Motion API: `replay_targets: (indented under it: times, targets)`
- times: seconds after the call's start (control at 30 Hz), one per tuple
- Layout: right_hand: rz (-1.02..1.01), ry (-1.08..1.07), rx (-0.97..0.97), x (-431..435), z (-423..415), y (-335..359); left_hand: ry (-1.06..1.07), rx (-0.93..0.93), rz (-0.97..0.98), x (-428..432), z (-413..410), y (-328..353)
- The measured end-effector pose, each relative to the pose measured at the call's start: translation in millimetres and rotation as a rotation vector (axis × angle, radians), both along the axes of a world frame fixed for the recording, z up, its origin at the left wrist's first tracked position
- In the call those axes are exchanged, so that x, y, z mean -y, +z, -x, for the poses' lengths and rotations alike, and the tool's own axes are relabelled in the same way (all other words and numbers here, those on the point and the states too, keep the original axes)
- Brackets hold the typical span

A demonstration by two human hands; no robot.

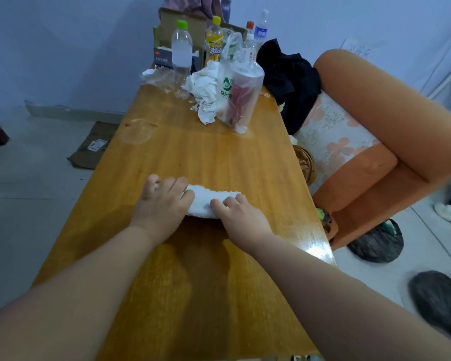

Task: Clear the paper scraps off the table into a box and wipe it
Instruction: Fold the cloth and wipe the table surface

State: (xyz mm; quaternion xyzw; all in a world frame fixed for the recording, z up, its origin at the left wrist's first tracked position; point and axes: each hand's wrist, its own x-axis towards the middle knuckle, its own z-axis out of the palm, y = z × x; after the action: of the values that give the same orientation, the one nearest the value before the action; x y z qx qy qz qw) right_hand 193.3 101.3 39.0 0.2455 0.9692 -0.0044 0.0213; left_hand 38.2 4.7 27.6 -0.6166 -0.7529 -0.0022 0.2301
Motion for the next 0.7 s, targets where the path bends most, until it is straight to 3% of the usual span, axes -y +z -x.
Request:
replay_targets:
  times: [0.07, 0.13, 0.2, 0.27, 0.33, 0.4, 0.47, 0.53, 0.7]
  targets:
    - [0.008, -0.027, 0.136, -0.3, 3.3, -0.1, -0.049, -0.025, 0.095, -4.0, -0.9, 5.1]
    - [0.102, -0.023, 0.254, 2.0, 3.3, -1.3, -0.043, 0.018, 0.402, -0.3, -4.4, 3.9]
    - [0.164, -0.001, 0.27, 2.3, 2.9, -1.1, 0.023, 0.102, 0.66, 10.6, -6.1, 4.2]
    - [0.139, 0.02, 0.228, 2.7, 4.7, -0.4, 0.108, 0.212, 0.747, 16.0, -7.1, 13.7]
    - [0.128, -0.009, 0.093, 5.1, 11.6, -1.8, 0.221, 0.404, 0.744, 11.8, -7.6, 20.9]
    - [0.175, -0.067, -0.024, 6.6, 20.8, -11.3, 0.284, 0.564, 0.55, -0.9, -8.5, 18.7]
    - [0.234, -0.099, -0.015, 5.5, 29.3, -26.0, 0.273, 0.697, 0.321, -10.2, -11.0, 5.0]
    - [0.263, -0.11, 0.033, 4.7, 31.6, -36.8, 0.234, 0.803, 0.285, -10.9, -16.6, -14.0]
    - [0.343, -0.177, 0.1, 10.3, 24.1, -48.3, 0.438, 0.708, 0.314, 8.3, -19.8, -50.1]
